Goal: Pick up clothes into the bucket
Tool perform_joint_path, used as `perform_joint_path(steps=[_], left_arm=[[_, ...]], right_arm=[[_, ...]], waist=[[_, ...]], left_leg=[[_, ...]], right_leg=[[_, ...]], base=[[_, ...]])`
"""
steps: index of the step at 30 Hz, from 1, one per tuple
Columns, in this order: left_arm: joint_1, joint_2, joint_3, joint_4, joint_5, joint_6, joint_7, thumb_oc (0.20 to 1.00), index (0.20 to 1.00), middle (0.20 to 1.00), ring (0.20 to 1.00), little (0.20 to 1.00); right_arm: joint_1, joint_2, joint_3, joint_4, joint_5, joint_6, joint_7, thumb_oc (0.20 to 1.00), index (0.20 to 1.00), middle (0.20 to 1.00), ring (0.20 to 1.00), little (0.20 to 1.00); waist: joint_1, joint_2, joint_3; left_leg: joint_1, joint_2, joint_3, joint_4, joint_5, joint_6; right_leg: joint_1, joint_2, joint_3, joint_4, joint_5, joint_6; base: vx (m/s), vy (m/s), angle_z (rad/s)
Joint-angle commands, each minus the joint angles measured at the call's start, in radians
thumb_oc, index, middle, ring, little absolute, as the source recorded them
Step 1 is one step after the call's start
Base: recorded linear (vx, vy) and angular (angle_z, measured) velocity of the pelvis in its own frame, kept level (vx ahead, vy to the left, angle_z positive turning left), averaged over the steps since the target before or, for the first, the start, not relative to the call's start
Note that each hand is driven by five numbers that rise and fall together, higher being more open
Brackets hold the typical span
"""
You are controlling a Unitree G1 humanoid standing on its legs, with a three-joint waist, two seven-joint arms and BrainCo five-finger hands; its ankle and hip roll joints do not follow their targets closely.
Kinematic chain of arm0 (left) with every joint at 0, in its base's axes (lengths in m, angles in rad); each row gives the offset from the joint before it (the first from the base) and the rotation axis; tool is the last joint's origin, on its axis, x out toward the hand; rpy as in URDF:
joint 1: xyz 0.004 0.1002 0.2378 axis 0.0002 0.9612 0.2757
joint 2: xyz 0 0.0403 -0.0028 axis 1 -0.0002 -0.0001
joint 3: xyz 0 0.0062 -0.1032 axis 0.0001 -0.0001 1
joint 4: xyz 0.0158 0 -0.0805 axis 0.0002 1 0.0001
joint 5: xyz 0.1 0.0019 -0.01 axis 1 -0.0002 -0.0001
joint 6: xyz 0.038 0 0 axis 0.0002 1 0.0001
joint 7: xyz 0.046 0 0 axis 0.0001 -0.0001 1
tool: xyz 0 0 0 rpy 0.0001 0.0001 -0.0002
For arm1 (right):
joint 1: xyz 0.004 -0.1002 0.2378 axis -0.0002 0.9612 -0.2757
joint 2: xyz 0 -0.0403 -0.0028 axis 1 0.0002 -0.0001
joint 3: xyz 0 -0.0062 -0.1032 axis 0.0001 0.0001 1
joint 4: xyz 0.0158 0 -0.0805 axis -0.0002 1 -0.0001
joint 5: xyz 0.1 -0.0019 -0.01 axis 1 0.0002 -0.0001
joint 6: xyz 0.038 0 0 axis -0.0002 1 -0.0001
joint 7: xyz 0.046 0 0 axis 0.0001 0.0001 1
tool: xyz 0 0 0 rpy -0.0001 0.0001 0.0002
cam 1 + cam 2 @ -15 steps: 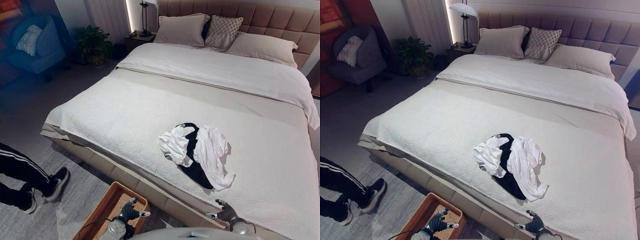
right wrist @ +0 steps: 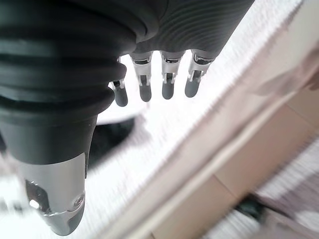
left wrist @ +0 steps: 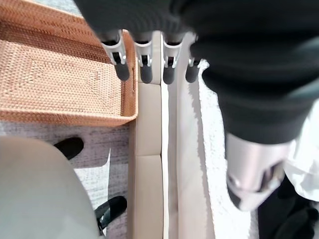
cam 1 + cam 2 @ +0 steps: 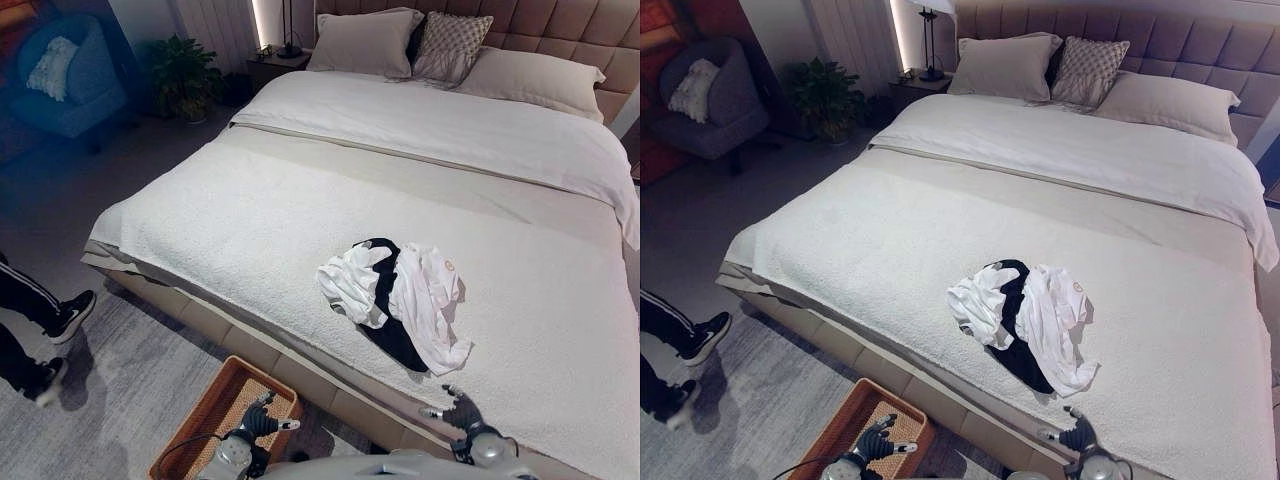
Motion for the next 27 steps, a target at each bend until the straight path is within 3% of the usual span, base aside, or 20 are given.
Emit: perform_joint_path(steps=[1,9,13,19,27], left_arm=[[-0.009,0.012,-0.012,0.012,-0.018,-0.011,0.029,1.000,1.000,1.000,1.000,1.000],[-0.017,0.027,-0.039,-0.068,-0.062,-0.028,0.056,1.000,1.000,1.000,1.000,1.000],[-0.024,0.032,-0.057,-0.121,-0.123,-0.036,0.090,1.000,1.000,1.000,1.000,1.000],[-0.019,0.036,-0.089,-0.180,-0.211,-0.064,0.124,1.000,1.000,1.000,1.000,1.000],[-0.007,0.032,-0.139,-0.247,-0.307,-0.079,0.154,1.000,1.000,1.000,1.000,1.000]], right_arm=[[-0.117,-0.012,-0.037,-0.086,0.113,-0.056,-0.066,1.000,1.000,1.000,1.000,1.000],[-0.236,-0.059,-0.118,-0.146,0.222,-0.095,-0.138,1.000,1.000,1.000,1.000,1.000],[-0.343,-0.112,-0.160,-0.148,0.266,-0.114,-0.215,1.000,1.000,1.000,1.000,1.000],[-0.502,-0.208,-0.150,-0.071,0.243,-0.116,-0.321,1.000,1.000,1.000,1.000,1.000],[-0.729,-0.314,-0.082,0.097,0.225,-0.097,-0.426,1.000,1.000,1.000,1.000,1.000]], waist=[[-0.003,-0.080,0.013],[0.013,-0.059,0.079],[0.024,-0.030,0.143],[0.038,0.022,0.229],[0.063,0.060,0.321]], left_leg=[[-0.106,-0.038,-0.024,0.109,-0.058,-0.010],[-0.182,-0.053,-0.051,0.156,-0.058,-0.002],[-0.241,-0.065,-0.068,0.182,-0.054,0.002],[-0.365,-0.079,-0.072,0.271,-0.063,0.007],[-0.495,-0.075,-0.081,0.308,-0.044,0.006]], right_leg=[[-0.044,-0.106,0.000,0.107,-0.055,0.075],[-0.132,-0.115,-0.002,0.197,-0.079,0.068],[-0.213,-0.127,-0.003,0.266,-0.096,0.061],[-0.349,-0.150,0.026,0.370,-0.116,0.047],[-0.502,-0.148,0.045,0.457,-0.132,0.035]], base=[[0.00,0.000,0.00],[-0.02,-0.007,0.08],[-0.02,-0.001,0.02],[-0.06,0.016,0.07],[-0.06,-0.026,0.00]])
